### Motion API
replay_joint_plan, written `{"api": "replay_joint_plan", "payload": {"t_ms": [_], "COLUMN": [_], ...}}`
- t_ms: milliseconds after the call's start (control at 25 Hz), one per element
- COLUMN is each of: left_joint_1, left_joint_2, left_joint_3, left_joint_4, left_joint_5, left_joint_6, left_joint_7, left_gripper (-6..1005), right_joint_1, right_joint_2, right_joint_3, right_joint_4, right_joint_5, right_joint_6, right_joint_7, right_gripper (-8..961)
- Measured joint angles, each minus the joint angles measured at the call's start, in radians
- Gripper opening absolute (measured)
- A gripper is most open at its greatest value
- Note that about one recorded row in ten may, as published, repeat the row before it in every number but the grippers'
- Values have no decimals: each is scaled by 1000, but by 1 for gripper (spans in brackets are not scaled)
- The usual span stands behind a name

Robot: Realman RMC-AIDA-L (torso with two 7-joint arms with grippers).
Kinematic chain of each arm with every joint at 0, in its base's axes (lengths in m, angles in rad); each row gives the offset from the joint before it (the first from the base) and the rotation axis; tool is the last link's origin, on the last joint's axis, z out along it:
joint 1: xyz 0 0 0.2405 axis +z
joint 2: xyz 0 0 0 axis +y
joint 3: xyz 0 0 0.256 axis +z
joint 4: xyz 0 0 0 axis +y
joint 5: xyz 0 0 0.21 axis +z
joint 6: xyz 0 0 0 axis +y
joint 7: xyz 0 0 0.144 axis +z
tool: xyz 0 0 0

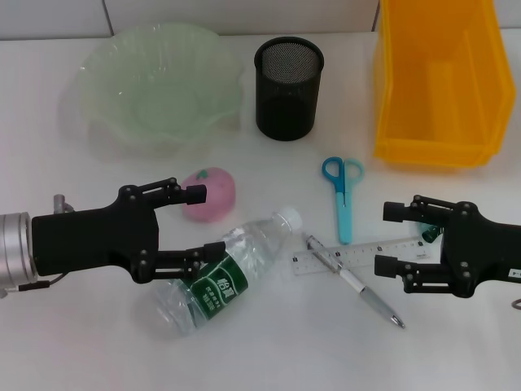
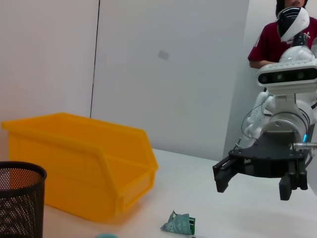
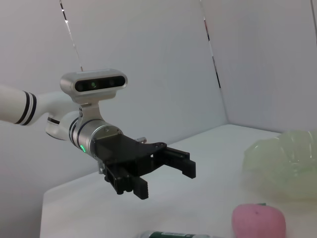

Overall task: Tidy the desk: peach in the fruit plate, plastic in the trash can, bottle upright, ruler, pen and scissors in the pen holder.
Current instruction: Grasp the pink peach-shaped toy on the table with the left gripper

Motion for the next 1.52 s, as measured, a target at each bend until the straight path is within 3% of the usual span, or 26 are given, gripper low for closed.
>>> {"api": "replay_joint_plan", "payload": {"t_ms": [920, 1360, 1520], "left_joint_1": [-3, -40, -56], "left_joint_2": [-3, -11, -10], "left_joint_3": [0, 28, 116], "left_joint_4": [-6, -22, -34], "left_joint_5": [-12, -104, -103], "left_joint_6": [0, -292, -374], "left_joint_7": [20, -71, -30], "left_gripper": [847, 844, 842], "right_joint_1": [-11, -13, -13], "right_joint_2": [0, 0, 0], "right_joint_3": [5, 8, 9], "right_joint_4": [-3, -4, -4], "right_joint_5": [2, 2, 2], "right_joint_6": [-1, -1, -1], "right_joint_7": [3, 3, 3], "right_gripper": [834, 833, 833]}}
